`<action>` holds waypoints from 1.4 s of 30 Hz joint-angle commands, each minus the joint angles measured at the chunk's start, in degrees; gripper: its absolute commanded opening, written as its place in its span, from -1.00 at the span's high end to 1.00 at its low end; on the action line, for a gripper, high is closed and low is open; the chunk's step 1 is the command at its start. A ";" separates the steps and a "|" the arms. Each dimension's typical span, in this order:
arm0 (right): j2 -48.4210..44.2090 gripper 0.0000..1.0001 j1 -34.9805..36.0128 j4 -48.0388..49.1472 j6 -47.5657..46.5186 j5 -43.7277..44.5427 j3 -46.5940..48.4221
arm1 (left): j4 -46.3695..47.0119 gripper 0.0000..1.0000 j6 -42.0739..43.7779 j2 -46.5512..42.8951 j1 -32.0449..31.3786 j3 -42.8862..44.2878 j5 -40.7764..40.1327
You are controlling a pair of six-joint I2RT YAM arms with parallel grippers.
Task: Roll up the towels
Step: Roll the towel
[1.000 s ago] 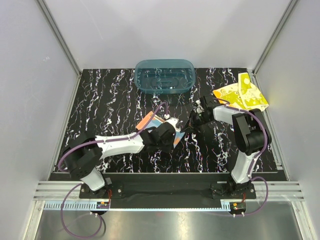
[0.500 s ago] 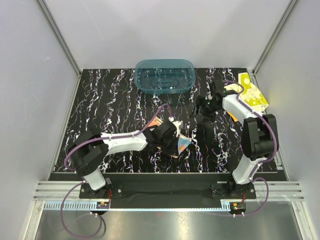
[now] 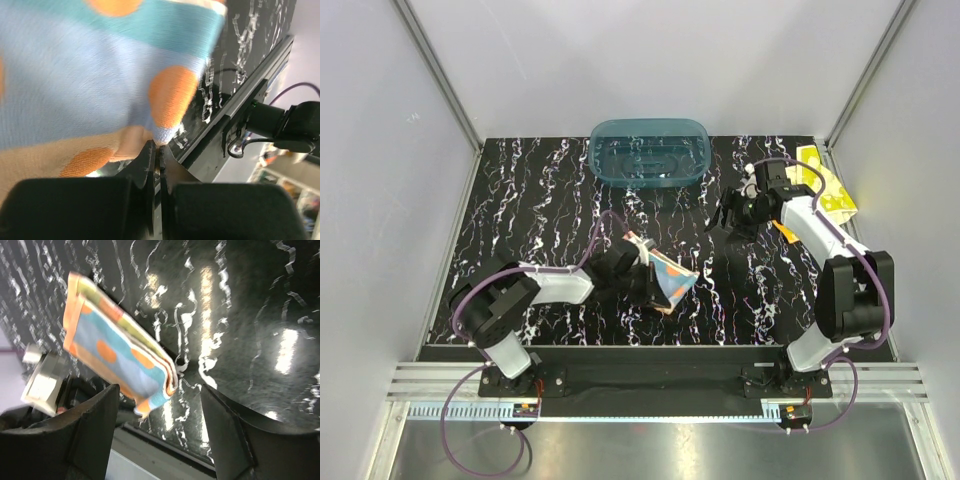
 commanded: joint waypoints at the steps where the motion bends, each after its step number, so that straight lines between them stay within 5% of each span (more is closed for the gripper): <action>1: -3.49 -0.45 0.48 3.38 -0.84 -6.95 -2.64 | 12.61 1.00 -8.49 -2.93 2.20 -4.31 4.11; 12: -7.63 -0.35 7.41 8.47 -2.16 -11.43 -8.61 | 18.50 1.00 -14.82 -3.38 6.42 -10.12 3.31; 14: -8.07 0.26 10.23 14.44 -0.49 -13.19 -13.80 | 18.25 1.00 -17.98 -0.22 8.44 -11.00 4.90; 22: -1.83 0.64 15.59 19.99 0.57 -15.56 -13.90 | 15.70 1.00 -19.83 4.09 10.99 -11.26 6.39; 42: 13.98 0.76 17.62 24.74 2.32 -11.35 -8.27 | 8.66 1.00 -15.09 5.24 13.10 -8.97 7.62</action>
